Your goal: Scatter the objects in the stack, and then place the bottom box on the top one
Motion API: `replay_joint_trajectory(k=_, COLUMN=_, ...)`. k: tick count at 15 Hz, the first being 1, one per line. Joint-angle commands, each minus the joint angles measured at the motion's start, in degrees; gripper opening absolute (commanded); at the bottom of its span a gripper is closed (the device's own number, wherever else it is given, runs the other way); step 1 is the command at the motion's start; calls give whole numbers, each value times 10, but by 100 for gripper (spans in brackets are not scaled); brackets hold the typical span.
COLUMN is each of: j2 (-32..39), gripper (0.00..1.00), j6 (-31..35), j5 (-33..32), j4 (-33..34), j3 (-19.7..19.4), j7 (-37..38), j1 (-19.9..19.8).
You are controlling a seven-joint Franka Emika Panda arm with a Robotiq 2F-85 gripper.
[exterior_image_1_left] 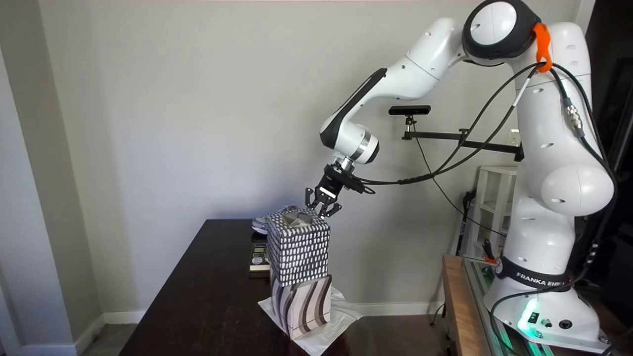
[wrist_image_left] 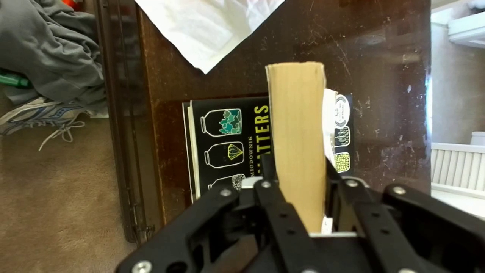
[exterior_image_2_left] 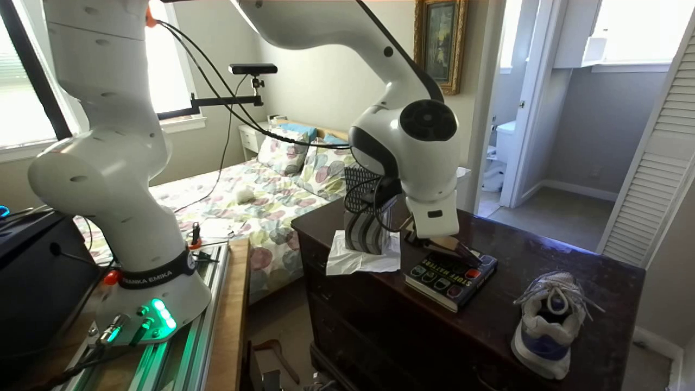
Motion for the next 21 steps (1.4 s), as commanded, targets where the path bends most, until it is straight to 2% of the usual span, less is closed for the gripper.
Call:
replay_joint_trajectory(k=1, j2=21, gripper=7, j6=-10, j5=-11, j4=20, j3=2, j7=18, j1=-4)
replay_joint_trajectory(k=9, j2=44, gripper=7, j6=-11, j5=-12, j4=42, j3=3, j7=20, j1=-4)
replay_joint_trajectory(k=10, j2=45, gripper=14, j6=-12, j5=-12, j4=43, j3=3, j7=21, j1=-4)
replay_joint_trajectory(k=11, j2=46, gripper=54, j6=-15, j5=-14, j4=45, j3=3, j7=23, j1=-4)
replay_joint_trajectory(k=13, j2=45, gripper=55, j6=-21, j5=-19, j4=47, j3=1, j7=27, j1=-4)
replay_joint_trajectory(k=19, j2=45, gripper=96, j6=-35, j5=-38, j4=42, j3=-3, j7=54, j1=-2)
replay_joint_trajectory(k=21, j2=41, gripper=100, j6=-41, j5=-49, j4=40, j3=-4, j7=65, j1=-2)
